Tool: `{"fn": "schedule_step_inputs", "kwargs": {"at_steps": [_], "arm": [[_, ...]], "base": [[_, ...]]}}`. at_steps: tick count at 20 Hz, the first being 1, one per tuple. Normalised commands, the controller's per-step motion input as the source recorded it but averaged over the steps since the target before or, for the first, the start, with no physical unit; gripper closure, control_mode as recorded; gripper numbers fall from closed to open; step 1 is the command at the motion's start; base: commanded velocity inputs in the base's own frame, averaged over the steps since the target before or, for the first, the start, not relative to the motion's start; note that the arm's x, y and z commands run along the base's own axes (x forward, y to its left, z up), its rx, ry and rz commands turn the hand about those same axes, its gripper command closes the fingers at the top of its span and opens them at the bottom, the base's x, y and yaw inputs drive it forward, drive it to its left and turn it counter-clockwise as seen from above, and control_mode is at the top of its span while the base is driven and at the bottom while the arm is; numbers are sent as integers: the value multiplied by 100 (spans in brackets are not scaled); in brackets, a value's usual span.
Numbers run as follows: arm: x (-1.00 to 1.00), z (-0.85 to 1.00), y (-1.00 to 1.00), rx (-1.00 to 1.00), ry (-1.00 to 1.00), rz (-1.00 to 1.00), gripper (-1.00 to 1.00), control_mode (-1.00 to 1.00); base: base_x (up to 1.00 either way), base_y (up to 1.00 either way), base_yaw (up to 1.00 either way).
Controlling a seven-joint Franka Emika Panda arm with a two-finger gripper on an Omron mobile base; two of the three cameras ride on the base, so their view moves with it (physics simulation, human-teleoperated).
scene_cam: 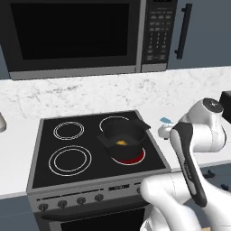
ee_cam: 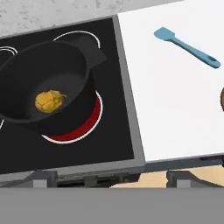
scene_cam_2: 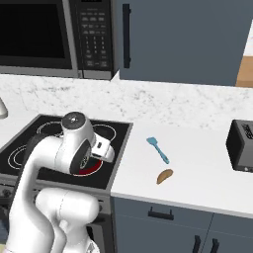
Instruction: Put the sweet potato and squash in the pot. Retrieve the spatula and lightly stir the vegetables in the pot.
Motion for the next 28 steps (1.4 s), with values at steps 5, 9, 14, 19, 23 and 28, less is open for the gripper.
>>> {"fn": "schedule_step_inputs", "kwargs": {"at_steps": [5,9,14,19,23,28], "arm": [[-4,0,-100,-10,13,0,-100,-100],[23,0,-100,-6,18,-3,-100,-100],[32,-23,-95,-3,22,-13,-100,-100],[58,-68,-60,-1,19,-12,-100,-100],[54,-65,-49,0,2,-6,-100,-100],[21,-59,-21,0,0,-1,-100,-100]], "base": [[0,0,0],[0,0,0],[0,0,0],[0,0,0],[0,0,0],[0,0,0]]}}
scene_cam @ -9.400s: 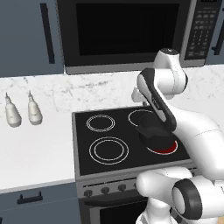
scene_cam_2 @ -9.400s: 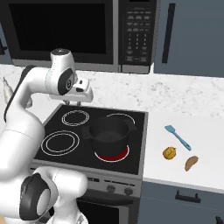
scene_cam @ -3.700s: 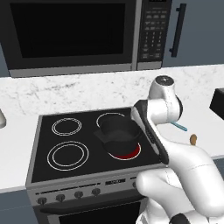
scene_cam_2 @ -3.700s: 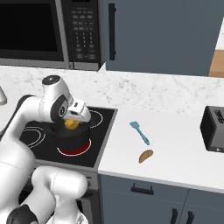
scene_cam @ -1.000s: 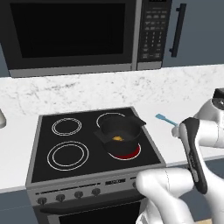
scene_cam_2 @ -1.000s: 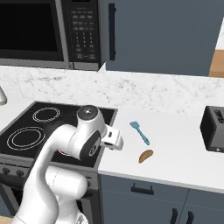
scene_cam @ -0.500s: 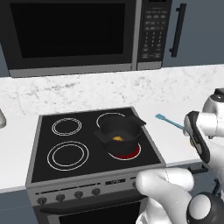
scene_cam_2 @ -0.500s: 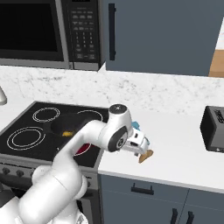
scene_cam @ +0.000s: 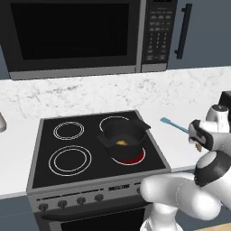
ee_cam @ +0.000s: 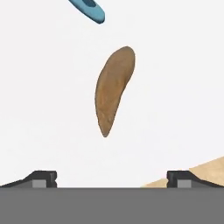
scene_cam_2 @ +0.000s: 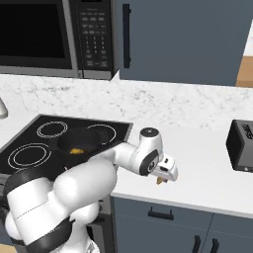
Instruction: Put the sweet potato and squash in the pot. Retrieve the spatula and lightly stir the vegetables in the pot.
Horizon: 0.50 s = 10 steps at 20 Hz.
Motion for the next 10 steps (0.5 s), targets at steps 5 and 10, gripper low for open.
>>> {"fn": "schedule_step_inputs", "kwargs": {"at_steps": [5,10], "arm": [[57,-34,-1,0,-1,0,-100,-100],[45,-40,-14,0,0,0,-100,-100]], "base": [[0,0,0],[0,0,0]]}}
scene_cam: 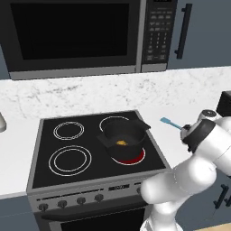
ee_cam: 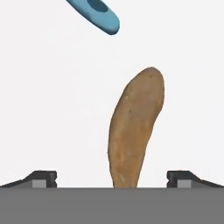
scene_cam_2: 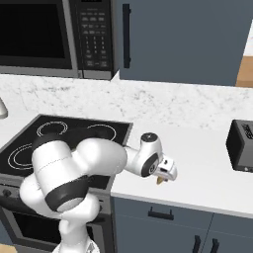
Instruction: Put the sweet potato and squash in the pot. Retrieve the spatula and lightly stir the vegetables in the pot.
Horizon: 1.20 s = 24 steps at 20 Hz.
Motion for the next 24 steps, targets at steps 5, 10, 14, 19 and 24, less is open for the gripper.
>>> {"fn": "schedule_step_inputs", "kwargs": {"at_steps": [5,10,14,19,24], "arm": [[11,-38,-24,0,0,0,-100,-100],[21,-15,-6,0,0,-2,100,-100],[4,2,2,5,0,0,100,-100],[-49,86,46,1,-5,0,100,-100],[-33,100,97,0,-2,2,100,-100]], "base": [[0,0,0],[0,0,0],[0,0,0],[0,0,0],[0,0,0]]}}
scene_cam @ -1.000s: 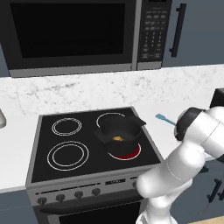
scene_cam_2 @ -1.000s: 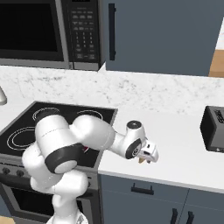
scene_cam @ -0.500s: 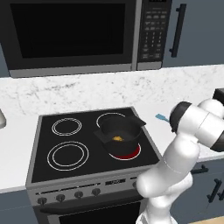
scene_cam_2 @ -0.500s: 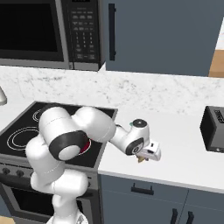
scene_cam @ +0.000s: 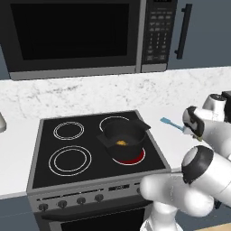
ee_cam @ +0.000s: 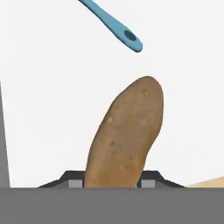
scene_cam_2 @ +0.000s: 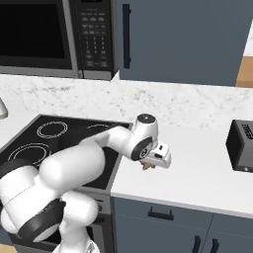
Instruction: Put the sweet potato and squash in the pot. Retrieve the spatula and lightly stir the vegetables in the pot.
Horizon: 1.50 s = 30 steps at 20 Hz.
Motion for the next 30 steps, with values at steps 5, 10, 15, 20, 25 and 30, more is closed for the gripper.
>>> {"fn": "schedule_step_inputs", "kwargs": {"at_steps": [5,10,15,20,25,30], "arm": [[0,100,100,0,10,11,100,-100],[0,96,100,1,16,11,100,-100],[0,25,100,6,20,15,100,-100],[6,-13,100,0,5,10,100,-100],[6,-2,100,0,-2,0,100,-100],[44,-48,69,0,-2,0,100,-100]], "base": [[0,0,0],[0,0,0],[0,0,0],[0,0,0],[0,0,0],[0,0,0]]}}
